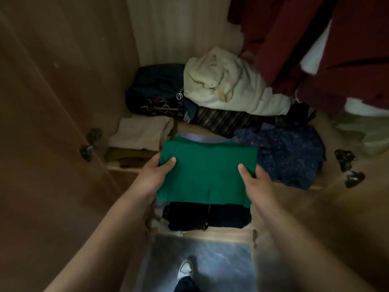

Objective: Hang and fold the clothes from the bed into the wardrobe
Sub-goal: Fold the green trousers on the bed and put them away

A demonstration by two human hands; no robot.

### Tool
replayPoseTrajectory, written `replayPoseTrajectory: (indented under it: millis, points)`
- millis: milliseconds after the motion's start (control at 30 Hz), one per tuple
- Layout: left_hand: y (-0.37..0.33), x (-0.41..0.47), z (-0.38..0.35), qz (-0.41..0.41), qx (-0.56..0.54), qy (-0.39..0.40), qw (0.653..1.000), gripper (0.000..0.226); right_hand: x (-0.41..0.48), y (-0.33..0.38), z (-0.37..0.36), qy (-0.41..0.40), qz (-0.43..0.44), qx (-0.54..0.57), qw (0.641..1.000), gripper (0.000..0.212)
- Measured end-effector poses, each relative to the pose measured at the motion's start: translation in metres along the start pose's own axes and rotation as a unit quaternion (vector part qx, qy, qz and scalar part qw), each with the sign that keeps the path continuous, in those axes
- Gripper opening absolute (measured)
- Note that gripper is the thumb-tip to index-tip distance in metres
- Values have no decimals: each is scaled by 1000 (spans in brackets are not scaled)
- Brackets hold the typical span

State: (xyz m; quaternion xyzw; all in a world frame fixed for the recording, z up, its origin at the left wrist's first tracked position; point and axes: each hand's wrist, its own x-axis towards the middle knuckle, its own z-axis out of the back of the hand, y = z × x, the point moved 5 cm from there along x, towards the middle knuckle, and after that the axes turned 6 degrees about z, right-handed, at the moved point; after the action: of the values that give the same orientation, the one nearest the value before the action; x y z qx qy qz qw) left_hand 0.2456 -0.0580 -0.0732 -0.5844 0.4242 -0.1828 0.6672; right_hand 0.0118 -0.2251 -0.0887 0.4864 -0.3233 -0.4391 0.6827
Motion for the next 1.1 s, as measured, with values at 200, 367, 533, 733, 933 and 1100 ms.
replayPoseTrajectory:
  millis: [200,367,533,733,933,1100]
  points:
    - [-27,109,1,53,6,37,998,22,75,10,-25,-14,-31,-15,999,15]
    - [-18,163,-4,105,64,44,991,28,110,-2,-32,-29,-53,-72,996,20]
    - [-12,181,-4,74,219,-16,973,33,126,-17,-37,-8,-53,-215,975,46]
    - [-30,163,-1,-112,359,-99,921,50,123,7,-17,-74,83,-334,936,47]
    - [-22,143,-62,-266,568,6,779,60,107,17,-75,80,249,-452,853,55]
    - [20,160,-70,-199,663,3,722,68,116,-23,-91,129,167,-508,835,63]
